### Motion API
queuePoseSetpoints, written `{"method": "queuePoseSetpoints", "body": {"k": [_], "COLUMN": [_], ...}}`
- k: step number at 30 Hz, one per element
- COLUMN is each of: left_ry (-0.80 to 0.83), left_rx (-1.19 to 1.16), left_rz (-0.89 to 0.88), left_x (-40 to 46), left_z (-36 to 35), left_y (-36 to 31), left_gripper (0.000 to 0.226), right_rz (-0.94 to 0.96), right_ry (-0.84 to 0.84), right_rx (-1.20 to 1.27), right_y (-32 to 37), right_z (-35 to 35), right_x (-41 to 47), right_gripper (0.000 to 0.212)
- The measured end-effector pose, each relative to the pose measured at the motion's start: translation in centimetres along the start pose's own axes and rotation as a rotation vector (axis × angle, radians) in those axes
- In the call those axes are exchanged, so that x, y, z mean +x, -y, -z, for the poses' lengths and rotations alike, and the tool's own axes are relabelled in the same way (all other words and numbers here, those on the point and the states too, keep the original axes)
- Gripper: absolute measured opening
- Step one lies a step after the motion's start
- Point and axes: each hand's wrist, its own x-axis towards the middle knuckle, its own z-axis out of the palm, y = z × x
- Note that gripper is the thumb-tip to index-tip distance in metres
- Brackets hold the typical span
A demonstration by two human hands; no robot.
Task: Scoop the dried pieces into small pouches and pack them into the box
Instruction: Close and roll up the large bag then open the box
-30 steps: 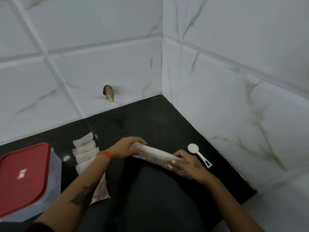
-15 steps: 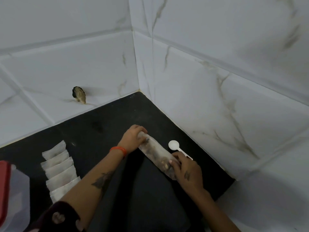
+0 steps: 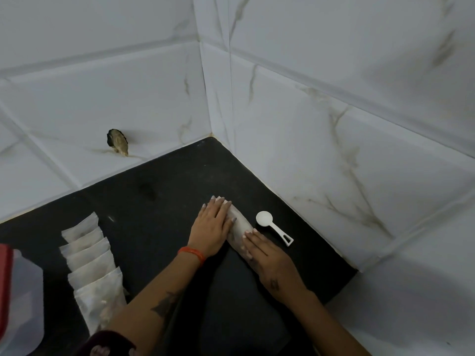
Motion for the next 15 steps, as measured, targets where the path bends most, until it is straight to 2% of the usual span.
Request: {"method": "queuePoseSetpoints", "body": {"k": [5, 9, 12, 15], "left_ry": [0.065, 0.127, 0.014, -0.14], "left_rx": [-0.029, -0.095, -0.184, -0.292], "left_rz": [0.035, 0.063, 0.068, 0.109], "left_x": [-0.1, 0.2, -0.3, -1.5], "left_z": [-0.2, 0.1, 0.9, 2.2], "left_y": [-0.2, -0.4, -0.7, -1.4], "left_gripper": [0.085, 0.052, 0.047, 0.046], "right_rz": [-0.052, -0.096, -0.191, -0.231], "right_ry": [0.029, 0.066, 0.08, 0.01], "right_rx": [0.068, 0.135, 0.251, 0.332], "right_y": [0.6, 1.2, 1.3, 1.6], "right_z": [0.6, 1.5, 2.2, 2.7], "right_x": [0.2, 0.2, 0.7, 1.3], "right_gripper": [0.049, 0.038, 0.042, 0.043]}}
